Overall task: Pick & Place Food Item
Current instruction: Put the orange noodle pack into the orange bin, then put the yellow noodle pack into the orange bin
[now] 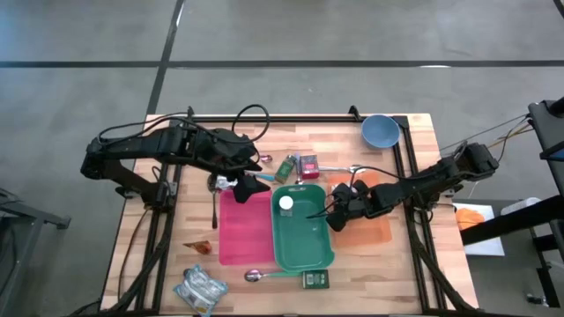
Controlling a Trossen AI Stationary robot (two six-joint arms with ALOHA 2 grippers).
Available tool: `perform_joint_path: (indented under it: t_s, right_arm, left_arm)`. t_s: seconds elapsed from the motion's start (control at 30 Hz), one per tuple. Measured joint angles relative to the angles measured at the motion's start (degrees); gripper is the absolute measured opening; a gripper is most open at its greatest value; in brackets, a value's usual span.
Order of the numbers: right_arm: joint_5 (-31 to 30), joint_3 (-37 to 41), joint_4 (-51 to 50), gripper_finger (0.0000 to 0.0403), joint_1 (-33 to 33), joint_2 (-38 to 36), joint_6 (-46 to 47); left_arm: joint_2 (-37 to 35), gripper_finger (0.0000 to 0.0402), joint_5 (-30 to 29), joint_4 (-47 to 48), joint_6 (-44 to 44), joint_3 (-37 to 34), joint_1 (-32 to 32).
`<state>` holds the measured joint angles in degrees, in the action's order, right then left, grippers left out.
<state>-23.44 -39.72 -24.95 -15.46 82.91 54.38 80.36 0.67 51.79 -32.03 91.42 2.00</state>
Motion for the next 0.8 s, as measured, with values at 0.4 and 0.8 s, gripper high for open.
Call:
perform_joint_path:
  t_s: [0.4, 0.8]
  right_arm:
    - [0.2, -0.2, -0.2, 0.0193, 0.0, 0.0, 0.4]
    - [1.5, -6.1, -9.8, 0.0218, 0.0, 0.0, 0.6]
  left_arm:
    - [0.0, 0.038, 0.0, 0.5, -0.2, 0.0, 0.0]
    - [0.0, 0.038, -0.2, 3.4, -6.0, 0.0, -0.3]
